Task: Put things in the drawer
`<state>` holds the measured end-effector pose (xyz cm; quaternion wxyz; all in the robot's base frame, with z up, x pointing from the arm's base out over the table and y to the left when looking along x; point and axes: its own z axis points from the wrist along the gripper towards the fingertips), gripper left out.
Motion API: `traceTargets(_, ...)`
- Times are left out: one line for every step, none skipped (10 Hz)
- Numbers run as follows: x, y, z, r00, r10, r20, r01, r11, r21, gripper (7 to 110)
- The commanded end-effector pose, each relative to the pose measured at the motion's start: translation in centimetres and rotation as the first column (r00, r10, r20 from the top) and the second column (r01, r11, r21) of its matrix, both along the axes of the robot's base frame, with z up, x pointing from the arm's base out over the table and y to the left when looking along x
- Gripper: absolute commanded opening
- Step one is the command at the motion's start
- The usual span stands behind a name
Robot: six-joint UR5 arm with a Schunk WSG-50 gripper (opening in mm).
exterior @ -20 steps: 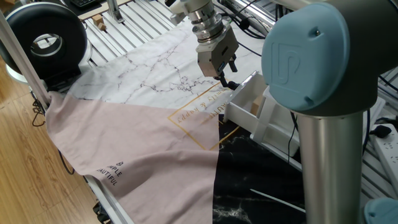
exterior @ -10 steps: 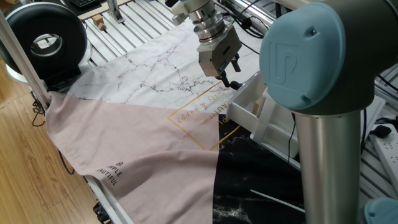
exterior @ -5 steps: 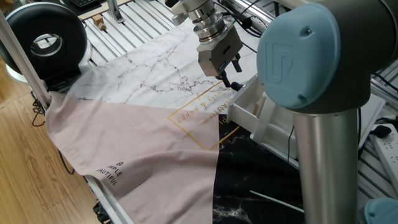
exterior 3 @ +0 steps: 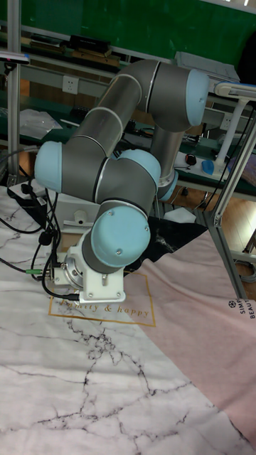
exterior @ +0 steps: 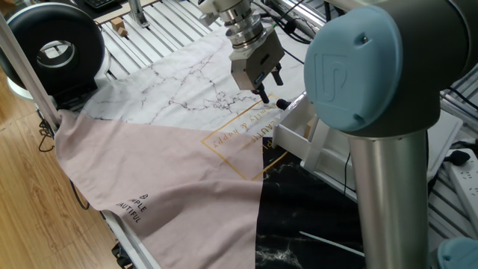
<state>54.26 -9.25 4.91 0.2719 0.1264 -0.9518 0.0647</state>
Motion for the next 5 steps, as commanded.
traceTargets(0.3,-0.8,-0.8,1.000,0.007,0.016,-0.007,1.000,-0.002,66)
traceTargets(-0.1,-1.3,-1.1,1.000,0.003,0.011,-0.003,1.000,-0.012,66)
traceTargets(-0.5,-1.8,-1.1,1.000,0.003,0.001,-0.003,1.000,-0.019,66)
traceTargets(-1.1,-1.9,-0.8,1.000,-0.001,-0.020,0.001,1.000,-0.021,66)
traceTargets(-1.8,-1.9,-0.4,0.999,-0.010,-0.045,0.009,1.000,-0.023,66)
